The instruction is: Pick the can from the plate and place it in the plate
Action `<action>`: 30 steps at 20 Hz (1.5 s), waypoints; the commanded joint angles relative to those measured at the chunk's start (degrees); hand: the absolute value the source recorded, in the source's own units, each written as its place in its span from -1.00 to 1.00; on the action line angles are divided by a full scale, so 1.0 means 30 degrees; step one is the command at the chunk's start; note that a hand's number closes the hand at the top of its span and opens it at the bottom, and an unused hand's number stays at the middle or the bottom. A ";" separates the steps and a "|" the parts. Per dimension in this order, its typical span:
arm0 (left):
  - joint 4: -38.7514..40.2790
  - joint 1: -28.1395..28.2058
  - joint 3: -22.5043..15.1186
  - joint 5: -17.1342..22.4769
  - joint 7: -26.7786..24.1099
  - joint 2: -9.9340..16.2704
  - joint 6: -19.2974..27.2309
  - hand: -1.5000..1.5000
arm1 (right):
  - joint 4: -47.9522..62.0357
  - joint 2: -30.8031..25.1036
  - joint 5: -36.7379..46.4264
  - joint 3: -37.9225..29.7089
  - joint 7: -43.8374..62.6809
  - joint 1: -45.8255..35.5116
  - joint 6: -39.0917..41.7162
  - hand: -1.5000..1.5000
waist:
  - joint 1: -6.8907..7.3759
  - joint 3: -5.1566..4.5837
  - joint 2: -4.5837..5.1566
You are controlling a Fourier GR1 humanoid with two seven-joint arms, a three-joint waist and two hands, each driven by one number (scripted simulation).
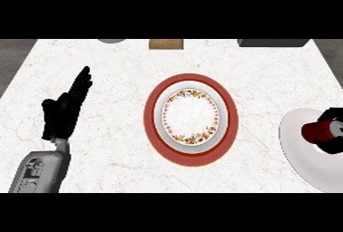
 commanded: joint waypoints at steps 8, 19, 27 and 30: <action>0.0724 0.0079 0.0509 -0.0130 -0.0727 -0.0013 0.0053 0.00 | -0.8072 0.1298 0.2238 0.2241 0.0499 0.6672 -0.1441 1.00 | -0.0384 0.0012 -0.0031; 0.0354 0.0077 0.0182 -0.0229 -0.0253 -0.0221 -0.0109 0.00 | -1.6147 0.2344 0.0762 0.0459 -0.1389 0.6804 -0.4797 1.00 | -0.0278 0.0018 -0.0053; 0.1004 -0.0569 0.0498 -0.0289 -0.0560 -0.0202 -0.0100 0.00 | -1.9216 0.3743 0.0154 0.3159 0.1015 0.3985 -0.1837 1.00 | -0.0013 0.0014 0.0030; -0.1043 0.0551 0.0474 -0.0082 0.0389 0.0240 -0.0535 0.00 | -1.8476 0.5252 0.0996 0.4936 0.3093 0.2036 -0.1291 1.00 | 0.0196 0.0020 0.0009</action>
